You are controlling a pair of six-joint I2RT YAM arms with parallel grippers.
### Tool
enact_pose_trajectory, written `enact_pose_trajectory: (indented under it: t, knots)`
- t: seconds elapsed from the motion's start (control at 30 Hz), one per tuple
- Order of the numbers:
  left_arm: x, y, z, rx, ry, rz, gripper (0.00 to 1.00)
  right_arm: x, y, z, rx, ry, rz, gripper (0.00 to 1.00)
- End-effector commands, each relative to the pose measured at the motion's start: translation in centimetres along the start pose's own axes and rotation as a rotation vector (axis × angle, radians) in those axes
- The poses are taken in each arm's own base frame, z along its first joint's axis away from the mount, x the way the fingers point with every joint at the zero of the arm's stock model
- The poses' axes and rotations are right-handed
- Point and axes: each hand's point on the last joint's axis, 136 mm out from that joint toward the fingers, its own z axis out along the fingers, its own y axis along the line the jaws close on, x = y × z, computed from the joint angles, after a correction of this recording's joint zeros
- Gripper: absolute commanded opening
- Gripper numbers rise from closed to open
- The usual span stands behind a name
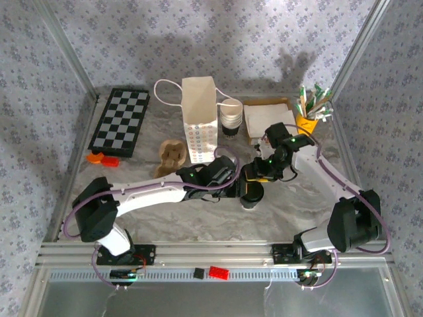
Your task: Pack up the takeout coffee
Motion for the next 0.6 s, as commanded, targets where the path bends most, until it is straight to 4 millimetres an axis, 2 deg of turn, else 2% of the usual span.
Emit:
enact_pose_trajectory:
  t: [0.0, 0.3, 0.57]
  knots:
    - [-0.9, -1.6, 0.6, 0.042, -0.006, 0.017, 0.41, 1.0, -0.1, -0.1, 0.006, 0.012, 0.015, 0.42]
    - [0.1, 0.9, 1.5, -0.043, 0.030, 0.013, 0.32, 2.2, -1.5, 1.0, 0.029, 0.052, 0.068, 0.40]
    - [1.7, 3.4, 1.6, -0.150, 0.093, 0.010, 0.30, 2.9, -2.9, 1.8, 0.062, 0.068, 0.111, 0.38]
